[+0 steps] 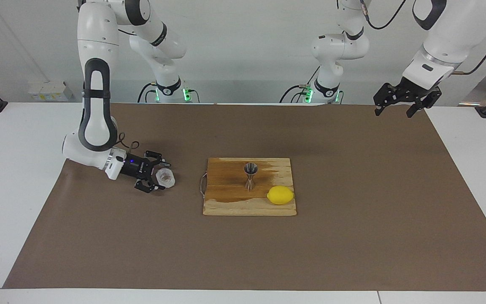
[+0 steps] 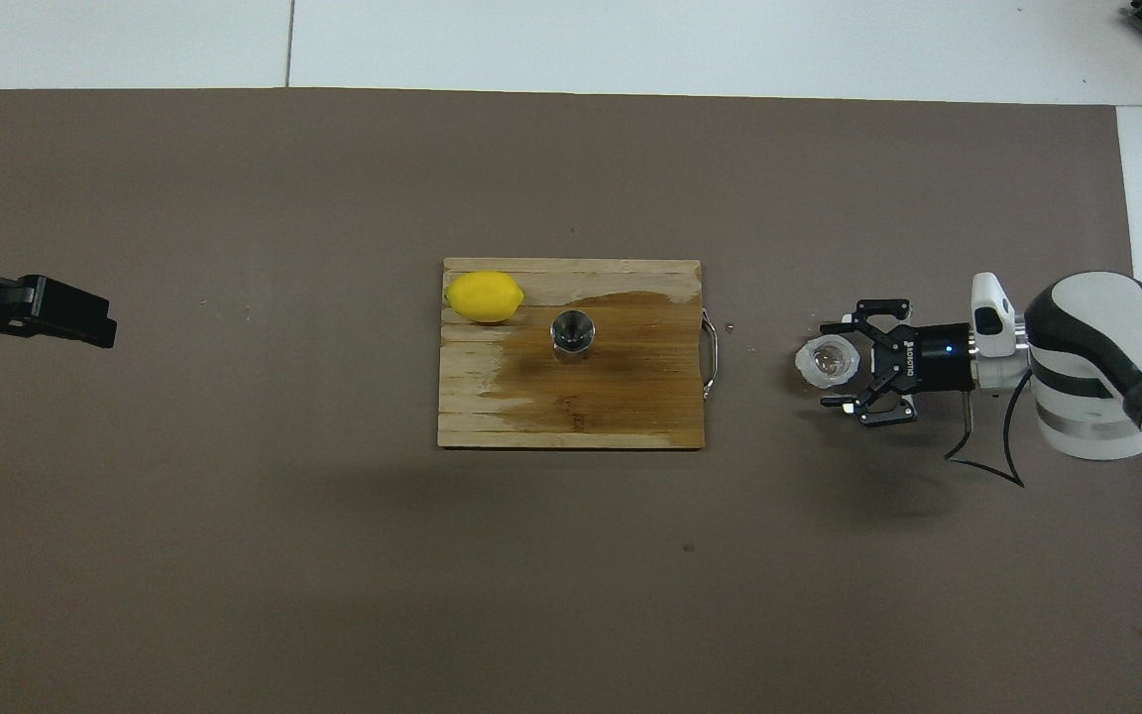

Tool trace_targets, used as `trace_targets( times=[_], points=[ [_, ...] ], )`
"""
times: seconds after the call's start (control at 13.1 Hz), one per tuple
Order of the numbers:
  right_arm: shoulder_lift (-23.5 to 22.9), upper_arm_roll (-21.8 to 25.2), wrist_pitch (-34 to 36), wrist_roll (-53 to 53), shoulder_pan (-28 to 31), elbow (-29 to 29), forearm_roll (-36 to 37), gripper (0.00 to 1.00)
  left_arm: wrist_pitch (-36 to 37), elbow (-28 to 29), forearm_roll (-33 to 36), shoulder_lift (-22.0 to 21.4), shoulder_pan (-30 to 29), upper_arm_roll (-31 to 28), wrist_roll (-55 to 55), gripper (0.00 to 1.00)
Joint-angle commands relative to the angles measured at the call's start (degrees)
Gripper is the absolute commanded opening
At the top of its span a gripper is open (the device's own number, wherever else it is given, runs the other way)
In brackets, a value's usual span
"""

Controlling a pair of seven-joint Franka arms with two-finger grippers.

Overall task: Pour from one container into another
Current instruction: 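Grasp the small white cup with the right gripper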

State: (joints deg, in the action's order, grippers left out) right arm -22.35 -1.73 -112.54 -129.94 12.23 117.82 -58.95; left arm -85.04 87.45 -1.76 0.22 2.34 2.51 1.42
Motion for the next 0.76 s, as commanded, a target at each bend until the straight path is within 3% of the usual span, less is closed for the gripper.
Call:
trace_targets(
  times=[0.0, 0.15, 0.31, 0.38, 0.69],
  points=[
    [0.73, -0.2, -2.41, -1.55, -0.36, 1.36, -1.7, 0.79, 0.84, 0.36, -0.61, -0.74, -0.31, -0.14, 0.16, 1.0],
    [0.73, -0.2, -3.82, -1.55, -0.46, 1.36, -2.31, 0.45, 0.84, 0.36, -0.61, -0.74, -0.23, -0.14, 0.16, 1.0],
    [0.64, -0.29, -3.83, -1.72, -1.33, 1.19, -2.57, 0.28, 0.84, 0.36, -0.61, -0.74, -0.23, -0.14, 0.16, 1.0],
    [0.64, -0.29, -3.83, -1.72, -1.68, 0.92, -3.97, 0.22, 0.84, 0.36, -0.61, -0.74, -0.23, -0.14, 0.16, 1.0],
    [1.77, -0.29, -4.0, 5.45, -5.19, -2.06, -4.52, 0.2, 0.84, 0.36, -0.61, -0.74, -0.23, -0.14, 0.16, 1.0]
  ],
)
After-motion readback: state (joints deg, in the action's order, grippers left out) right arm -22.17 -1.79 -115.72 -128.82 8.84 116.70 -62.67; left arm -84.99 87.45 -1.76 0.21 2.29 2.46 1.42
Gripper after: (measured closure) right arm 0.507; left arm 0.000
